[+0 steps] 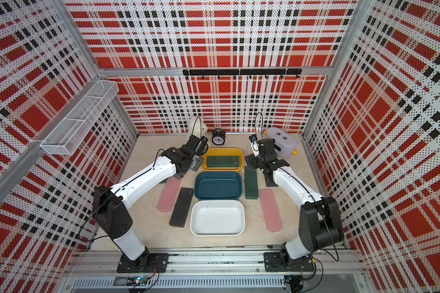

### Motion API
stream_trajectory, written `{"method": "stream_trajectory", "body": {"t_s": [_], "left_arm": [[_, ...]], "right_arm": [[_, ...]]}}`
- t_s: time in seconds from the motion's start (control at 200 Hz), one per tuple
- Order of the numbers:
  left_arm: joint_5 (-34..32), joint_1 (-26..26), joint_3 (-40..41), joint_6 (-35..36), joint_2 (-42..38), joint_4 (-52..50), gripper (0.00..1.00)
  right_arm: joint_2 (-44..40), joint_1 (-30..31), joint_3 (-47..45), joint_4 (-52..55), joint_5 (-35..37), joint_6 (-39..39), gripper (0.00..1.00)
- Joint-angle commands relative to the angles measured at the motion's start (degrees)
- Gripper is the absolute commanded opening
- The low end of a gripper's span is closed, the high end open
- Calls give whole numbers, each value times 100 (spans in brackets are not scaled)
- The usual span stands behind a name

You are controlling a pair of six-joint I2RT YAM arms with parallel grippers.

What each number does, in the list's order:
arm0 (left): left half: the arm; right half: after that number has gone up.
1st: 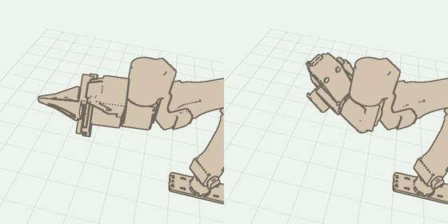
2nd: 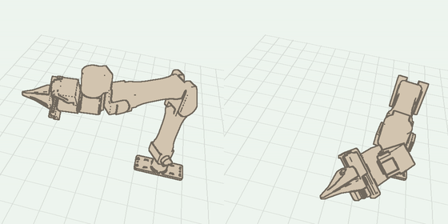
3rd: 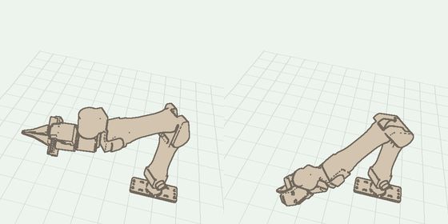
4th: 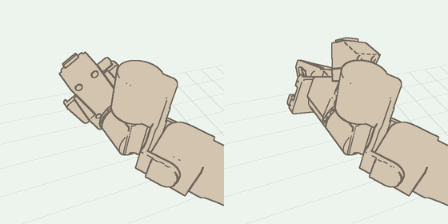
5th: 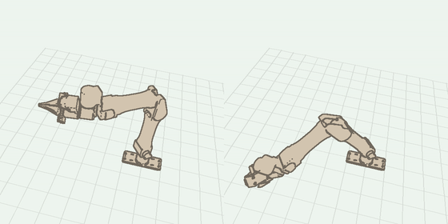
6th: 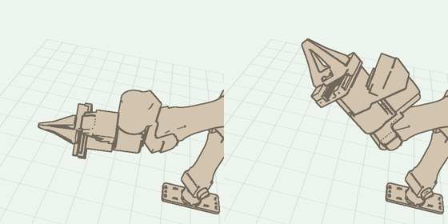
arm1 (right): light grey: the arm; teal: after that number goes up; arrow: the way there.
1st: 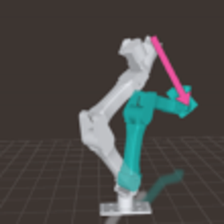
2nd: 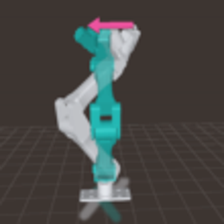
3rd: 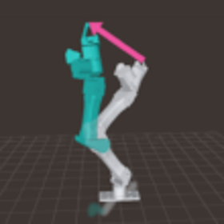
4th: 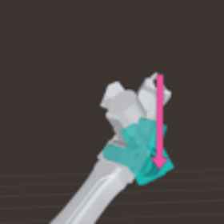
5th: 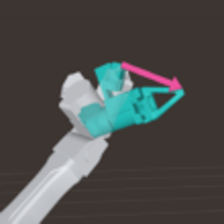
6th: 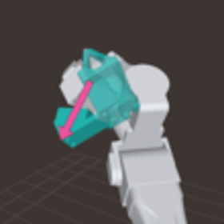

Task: Place the pencil cases by color into the storage box
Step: Pick up the pencil case from the center of the board, then place the pencil case at the storage box.

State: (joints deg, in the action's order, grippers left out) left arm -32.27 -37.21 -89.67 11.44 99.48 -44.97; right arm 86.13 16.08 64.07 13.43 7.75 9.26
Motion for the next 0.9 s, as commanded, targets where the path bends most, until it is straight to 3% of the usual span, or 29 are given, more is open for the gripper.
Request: {"method": "stream_trajectory", "body": {"t_s": [0.0, 0.266, 0.451, 0.897], "left_arm": [[423, -313, -161, 825, 112, 241, 7], [1475, -904, -377, 1622, 549, 261, 6], [1583, -1188, -512, 1923, 949, 268, 6], [1584, -1231, -543, 2231, 1474, 252, 6]], "right_arm": [[-274, -102, -105, -225, 189, -239, 100], [-452, -235, -314, -280, 219, -318, 100], [-500, -280, -387, -306, 202, -354, 100], [-632, -428, -591, -332, 108, -337, 100]]}}
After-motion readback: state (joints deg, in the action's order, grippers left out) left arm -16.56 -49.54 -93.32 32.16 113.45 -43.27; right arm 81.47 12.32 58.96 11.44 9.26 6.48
